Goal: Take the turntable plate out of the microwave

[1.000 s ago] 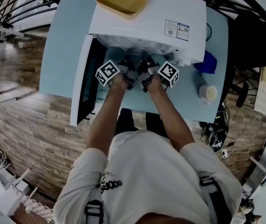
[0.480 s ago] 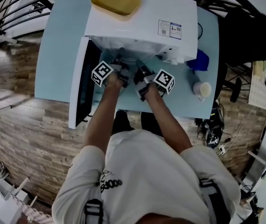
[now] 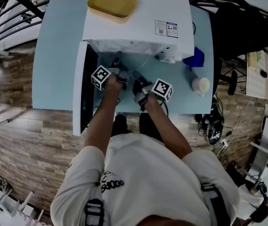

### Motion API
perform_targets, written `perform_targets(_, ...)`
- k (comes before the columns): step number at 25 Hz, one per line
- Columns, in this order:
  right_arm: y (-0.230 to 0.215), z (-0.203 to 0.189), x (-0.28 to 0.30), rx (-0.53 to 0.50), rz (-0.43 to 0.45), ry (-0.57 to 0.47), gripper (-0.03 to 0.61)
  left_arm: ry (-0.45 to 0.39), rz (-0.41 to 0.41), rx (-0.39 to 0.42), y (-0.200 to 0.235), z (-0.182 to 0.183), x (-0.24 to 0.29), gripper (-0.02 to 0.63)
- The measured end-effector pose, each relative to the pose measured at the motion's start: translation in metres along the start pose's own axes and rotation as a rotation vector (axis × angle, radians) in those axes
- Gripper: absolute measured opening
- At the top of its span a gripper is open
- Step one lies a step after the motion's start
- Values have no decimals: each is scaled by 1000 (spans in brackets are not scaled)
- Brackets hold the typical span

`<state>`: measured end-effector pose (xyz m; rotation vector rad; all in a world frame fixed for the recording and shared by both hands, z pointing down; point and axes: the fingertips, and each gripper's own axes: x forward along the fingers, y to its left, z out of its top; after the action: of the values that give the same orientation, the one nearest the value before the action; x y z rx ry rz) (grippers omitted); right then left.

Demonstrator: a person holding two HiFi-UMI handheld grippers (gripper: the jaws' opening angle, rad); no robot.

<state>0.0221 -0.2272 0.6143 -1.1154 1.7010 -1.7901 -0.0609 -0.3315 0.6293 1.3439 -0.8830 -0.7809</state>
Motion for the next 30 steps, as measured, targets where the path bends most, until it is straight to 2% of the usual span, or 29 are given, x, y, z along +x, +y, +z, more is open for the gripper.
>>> perform_targets(2,-3,-2,-1,-10,-1,-11,21,15,1,-10,3,-2,0,71)
perform_targets(3,-5,-3,-2,-11,-3,-16,21,22,-4,-14,3,-3,-1,62)
perform_targets(5,-6,-7,-3,-18,-2,-20,21,48,-19,-13,2,-5,-4,51)
perform_targets(8,-10,-6,-4,-64,-8,-15,29,88,-21,31,-2,-10,-6,43)
perform_targets(14,-15,24,10,-59,15,-13,64,122,-3,63,-2,-21,-20,41)
perform_targets(22,3,6,-12,-97,98,127,43,8,-7,50,-16,-34,-66,41)
perform_targets(30,43,-17,-68,-122,253,219,38,-54,-95,143,-66,-68,-118,41)
